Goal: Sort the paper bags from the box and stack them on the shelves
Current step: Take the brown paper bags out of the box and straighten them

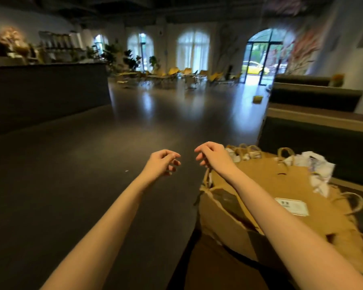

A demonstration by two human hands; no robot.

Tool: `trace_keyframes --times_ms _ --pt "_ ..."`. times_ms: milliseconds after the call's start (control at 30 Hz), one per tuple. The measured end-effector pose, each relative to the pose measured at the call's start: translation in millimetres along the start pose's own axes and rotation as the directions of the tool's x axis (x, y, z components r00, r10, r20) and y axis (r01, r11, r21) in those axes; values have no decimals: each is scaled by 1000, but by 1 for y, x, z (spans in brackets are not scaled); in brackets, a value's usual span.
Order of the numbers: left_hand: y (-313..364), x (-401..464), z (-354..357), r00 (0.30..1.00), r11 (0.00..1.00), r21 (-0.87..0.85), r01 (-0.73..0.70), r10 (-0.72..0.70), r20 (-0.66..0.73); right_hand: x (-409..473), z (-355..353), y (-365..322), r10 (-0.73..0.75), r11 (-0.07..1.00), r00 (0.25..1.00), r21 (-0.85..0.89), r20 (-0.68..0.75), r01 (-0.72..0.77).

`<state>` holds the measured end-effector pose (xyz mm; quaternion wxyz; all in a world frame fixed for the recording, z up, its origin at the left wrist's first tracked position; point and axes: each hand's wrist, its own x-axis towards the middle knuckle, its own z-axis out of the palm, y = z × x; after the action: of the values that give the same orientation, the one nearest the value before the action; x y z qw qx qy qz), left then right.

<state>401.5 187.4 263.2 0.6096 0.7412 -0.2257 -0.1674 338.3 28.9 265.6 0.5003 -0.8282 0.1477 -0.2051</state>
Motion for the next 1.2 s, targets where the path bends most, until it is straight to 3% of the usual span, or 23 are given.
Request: trace_keyframes --times_ms 200,367,633,767,933,1033,1200 --pt "41 12 129 979 994 -4 -111 110 170 -37 -140 50 42 998 982 -48 -183 -52" --pt "45 15 217 951 987 12 -161 152 269 -70 -218 103 110 989 953 -60 -282 -131" --pt "10 29 272 957 987 89 -132 103 271 -84 -248 173 258 944 919 -125 -298 -306" --pt "-16 57 271 972 965 228 -126 74 223 -75 -243 195 332 894 900 -211 -283 -396" --pt "-58 93 265 994 845 533 -38 -21 105 -53 -234 222 440 805 861 -312 -255 -504" --pt "-79 101 263 996 681 732 17 -77 48 -46 -226 235 491 733 830 -388 -265 -558" --pt "-92 108 266 987 487 866 118 -157 -47 -29 -213 253 542 679 784 -390 -303 -621"
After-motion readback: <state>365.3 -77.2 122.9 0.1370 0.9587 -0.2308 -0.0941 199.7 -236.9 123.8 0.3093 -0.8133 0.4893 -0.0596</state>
